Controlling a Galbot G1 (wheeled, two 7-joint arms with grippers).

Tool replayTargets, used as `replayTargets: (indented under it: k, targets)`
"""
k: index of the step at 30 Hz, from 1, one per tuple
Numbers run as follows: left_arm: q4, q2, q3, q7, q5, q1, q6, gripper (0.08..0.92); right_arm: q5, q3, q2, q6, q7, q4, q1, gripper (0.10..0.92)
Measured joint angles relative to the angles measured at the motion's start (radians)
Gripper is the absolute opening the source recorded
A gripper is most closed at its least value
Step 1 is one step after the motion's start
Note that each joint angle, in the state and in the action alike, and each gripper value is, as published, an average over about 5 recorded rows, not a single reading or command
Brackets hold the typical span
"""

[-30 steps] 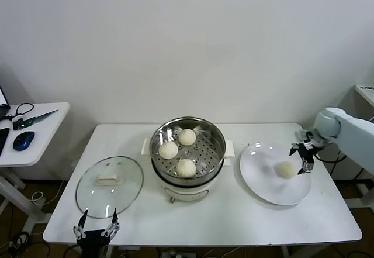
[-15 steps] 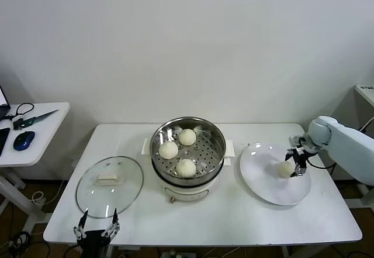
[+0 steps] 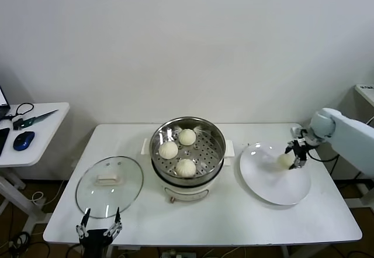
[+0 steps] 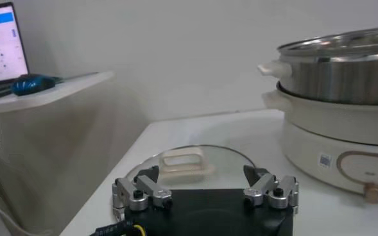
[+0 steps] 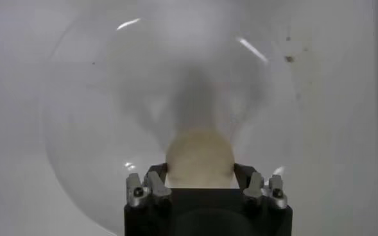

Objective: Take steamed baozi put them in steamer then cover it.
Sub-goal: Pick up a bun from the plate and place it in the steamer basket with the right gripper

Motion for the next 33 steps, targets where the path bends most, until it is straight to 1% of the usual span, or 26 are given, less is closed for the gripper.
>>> replayTargets:
  k: [4,10,14,17,24,33]
  targets:
    - [-0.005,0.008,0.002,0.000,-0.003,-0.003,0.003,0.823,0.133,-0.152,0.009,-0.043,0.012,0.104,0.189,0.696]
    - [-0.007,0.015,0.003,-0.004,-0.004,-0.007,0.005,0.823,0.353,-0.334,0.055,-0.128,0.047,0.299,0.453,0.696]
    - [-0.009,0.020,0.004,-0.005,-0.004,-0.009,0.008,0.823,0.471,-0.394,0.106,-0.189,0.088,0.412,0.553,0.696]
    - [-0.011,0.021,0.004,-0.005,-0.005,-0.009,0.010,0.823,0.530,-0.418,0.152,-0.232,0.122,0.469,0.588,0.696]
    - [-0.012,0.021,0.003,-0.005,-0.006,-0.009,0.015,0.823,0.588,-0.438,0.260,-0.310,0.196,0.518,0.574,0.696]
    - [-0.014,0.017,0.000,-0.005,-0.005,-0.006,0.015,0.823,0.562,-0.432,0.341,-0.363,0.255,0.477,0.478,0.696]
